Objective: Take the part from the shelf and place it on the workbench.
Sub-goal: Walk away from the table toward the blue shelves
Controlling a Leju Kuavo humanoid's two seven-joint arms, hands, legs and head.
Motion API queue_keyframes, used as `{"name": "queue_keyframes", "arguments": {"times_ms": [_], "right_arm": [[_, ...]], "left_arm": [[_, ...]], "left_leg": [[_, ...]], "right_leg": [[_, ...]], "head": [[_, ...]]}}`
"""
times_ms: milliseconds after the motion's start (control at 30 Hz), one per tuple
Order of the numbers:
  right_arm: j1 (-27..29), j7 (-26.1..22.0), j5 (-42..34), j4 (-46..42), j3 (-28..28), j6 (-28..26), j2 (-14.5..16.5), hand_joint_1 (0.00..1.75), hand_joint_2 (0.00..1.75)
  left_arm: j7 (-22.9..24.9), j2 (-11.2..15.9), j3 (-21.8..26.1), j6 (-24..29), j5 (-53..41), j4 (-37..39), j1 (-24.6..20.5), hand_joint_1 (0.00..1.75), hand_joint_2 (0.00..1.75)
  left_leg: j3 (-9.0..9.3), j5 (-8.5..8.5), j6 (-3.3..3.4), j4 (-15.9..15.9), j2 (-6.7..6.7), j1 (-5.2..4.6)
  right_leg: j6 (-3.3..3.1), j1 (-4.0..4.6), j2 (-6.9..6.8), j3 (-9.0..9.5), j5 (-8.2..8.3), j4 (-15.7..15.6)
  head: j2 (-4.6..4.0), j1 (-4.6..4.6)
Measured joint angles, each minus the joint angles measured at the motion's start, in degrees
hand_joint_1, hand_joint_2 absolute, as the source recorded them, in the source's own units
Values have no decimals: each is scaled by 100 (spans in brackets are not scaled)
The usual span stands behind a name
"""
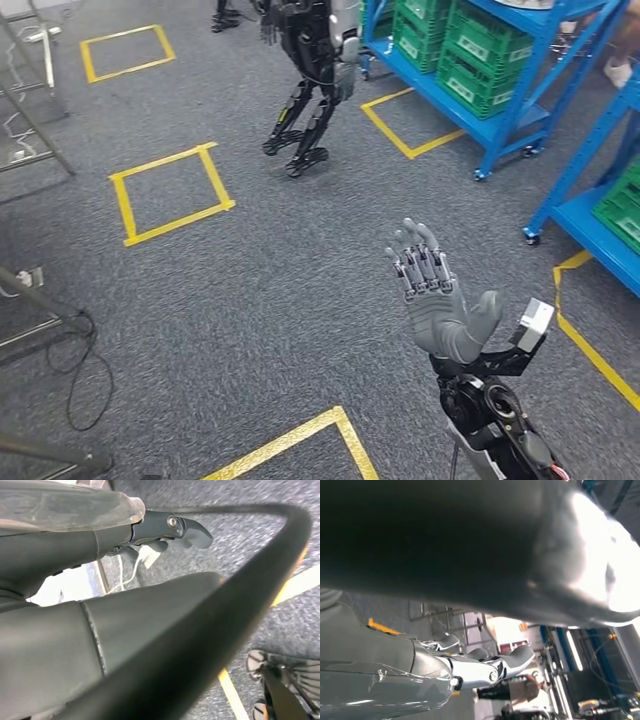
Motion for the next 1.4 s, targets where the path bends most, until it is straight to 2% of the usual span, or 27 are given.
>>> {"name": "queue_keyframes", "arguments": {"times_ms": [33, 100, 233, 267, 333, 400, 433, 467, 500, 533, 567, 600, 667, 767, 800, 867, 933, 967, 1000, 1033, 1100, 1133, 1167, 1200, 1267, 1333, 1400], "right_arm": [[-1, 0, 0, -1, -1, 0, 0, 0, 0], [-1, 0, 0, -1, -3, 0, 0, 0, 0], [-4, 0, 0, -1, -5, 0, 0, 0, 0], [-3, 0, 1, -1, -8, 0, 0, 0, 0], [6, -8, 1, -1, -24, 1, -1, 0, 0], [28, -15, -3, 0, -38, 2, -3, 0, 0], [41, -15, -5, 1, -38, 2, -4, 0, 0], [53, -14, -7, 1, -38, 2, -4, 0, 0], [60, -14, -7, 1, -40, 2, -4, 0, 0], [64, -13, -7, 1, -45, 2, -4, 0, 0], [63, -14, -7, 1, -52, 2, -4, 0, 0], [59, -14, -6, 1, -60, 2, -4, 0, 0], [55, -21, 3, 1, -73, 2, -4, 0, 0], [55, -27, 20, -3, -102, 1, -7, 0, 0], [53, -30, 27, -10, -112, 1, -8, 0, 0], [51, -31, 39, -26, -120, 0, -9, 0, 0], [64, -24, 57, -32, -121, -3, -9, 0, 0], [73, -19, 67, -32, -123, -5, -9, 0, 0], [81, -15, 75, -32, -127, -9, -9, 0, 0], [86, -13, 79, -32, -133, -12, -9, 0, 0], [86, -10, 84, -32, -145, -15, -9, 0, 0], [85, -9, 90, -32, -151, -15, -9, 0, 0], [87, -8, 96, -33, -156, -16, -9, 0, 0], [92, -6, 103, -33, -158, -16, -9, 0, 0], [106, 0, 115, -39, -167, -16, -9, 0, 0], [111, 4, 124, -51, -192, -15, -10, 0, 0], [114, 9, 127, -57, -222, -15, -11, 0, 0]], "left_arm": [[0, 3, 0, 0, 0, 0, -3, 0, 0], [0, 7, 0, 0, 0, 0, -6, 0, 0], [0, 7, -1, 0, 0, 0, -6, 0, 0], [1, 3, -2, -1, 1, 0, -10, 0, 0], [8, -5, -3, -2, 4, 0, -10, 0, 0], [17, -10, -4, -2, 8, 0, -3, 0, 0], [19, -9, -4, -2, 10, 0, -2, 0, 0], [20, -9, -4, -1, 12, 0, -3, 0, 0], [20, -11, -4, -1, 13, 0, -4, 0, 0], [20, -15, -4, -2, 14, -1, -6, 0, 0], [20, -21, -4, -2, 14, -1, -7, 0, 0], [19, -26, -4, -2, 12, -1, -7, 0, 0], [16, -29, -5, -2, 4, 0, -10, 0, 0], [6, -33, -13, -4, -11, 0, -17, 0, 0], [1, -35, -17, -7, -16, 0, -18, 0, 0], [-7, -40, -29, -22, -23, 0, -20, 0, 0], [-9, -47, -40, -43, -29, 0, -15, 0, 0], [-8, -50, -44, -51, -31, 0, -10, 0, 0], [-8, -54, -47, -54, -33, 0, -5, 0, 0], [-7, -55, -49, -54, -34, 0, -2, 0, 0], [-7, -45, -52, -55, -38, 0, -2, 0, 0], [-8, -36, -53, -55, -39, 0, -5, 0, 0], [-8, -28, -54, -56, -39, 0, -8, 0, 0], [-8, -21, -54, -56, -39, 0, -12, 0, 0], [-7, -23, -57, -55, -38, 0, -30, 0, 0], [-6, -28, -63, -55, -34, 0, -38, 0, 0], [-7, -31, -72, -55, -33, 0, -29, 0, 0]], "left_leg": [[131, 89, 12, -282, -87, 4], [214, 88, 22, -469, -203, 8], [209, 106, 25, -493, -171, 3], [205, 114, 47, -499, -129, -4], [222, 129, 144, -529, 26, -9], [241, 132, 222, -558, 189, -11], [243, 127, 224, -557, 233, -14], [247, 121, 223, -555, 274, -16], [257, 113, 217, -554, 310, -16], [274, 102, 207, -552, 341, -15], [297, 86, 188, -548, 373, -12], [317, 69, 165, -544, 403, -19], [339, 42, 112, -522, 457, -36], [352, 17, 25, -503, 526, -33], [327, -48, -7, -429, 483, -24], [96, -355, -54, 75, 312, -8], [-334, -722, -64, 928, 182, -7], [-504, -795, -55, 1233, 165, -9], [-574, -747, -36, 1319, 156, -13], [-518, -576, -3, 1140, 142, -21], [-163, -108, 91, 293, 10, -53], [7, 57, 129, -107, -79, -68], [112, 139, 153, -361, -145, -84], [154, 149, 168, -473, -178, -95], [175, 167, 184, -531, -85, -94], [219, 192, 216, -611, 26, -66], [249, 198, 236, -649, 129, -56]], "right_leg": [[13, 5, 27, -8, -6, 11], [30, 16, 47, -24, -14, 20], [47, 27, 69, -40, -17, 40], [78, 17, 103, -54, -13, 40], [176, -10, -34, -303, -311, 543], [259, -30, -225, -777, -817, 1566], [273, -40, -239, -936, -938, 1916], [284, -52, -247, -1005, -952, 2071], [289, -62, -258, -926, -830, 1919], [288, -70, -281, -750, -636, 1573], [283, -74, -340, -495, -409, 1065], [271, -60, -417, -265, -259, 616], [216, -32, -495, -26, -136, 123], [111, -11, -388, -12, -131, 93], [75, -16, -348, 5, -114, 81], [19, -31, -280, 26, -79, 58], [-3, -14, -206, -2, -65, 59], [-8, 0, -161, -8, -61, 60], [-11, 14, -109, -7, -60, 60], [-12, 27, -52, -1, -59, 61], [-12, 39, 54, 12, -59, 60], [-7, 41, 102, 3, -60, 65], [4, 36, 142, -14, -57, 68], [22, 26, 181, -34, -53, 68], [76, 13, 243, -65, -52, 71], [132, 27, 113, -162, -193, 260], [188, 21, -120, -453, -554, 908]], "head": [[0, -14], [0, -30], [0, -27], [0, -16], [0, 68], [0, 164], [0, 187], [0, 203], [0, 221], [0, 241], [0, 268], [0, 296], [0, 321], [0, 287], [0, 269], [0, 209], [0, 125], [0, 96], [0, 74], [0, 53], [0, 23], [0, 18], [0, 13], [0, 7], [0, -8], [0, 17], [0, 85]]}}
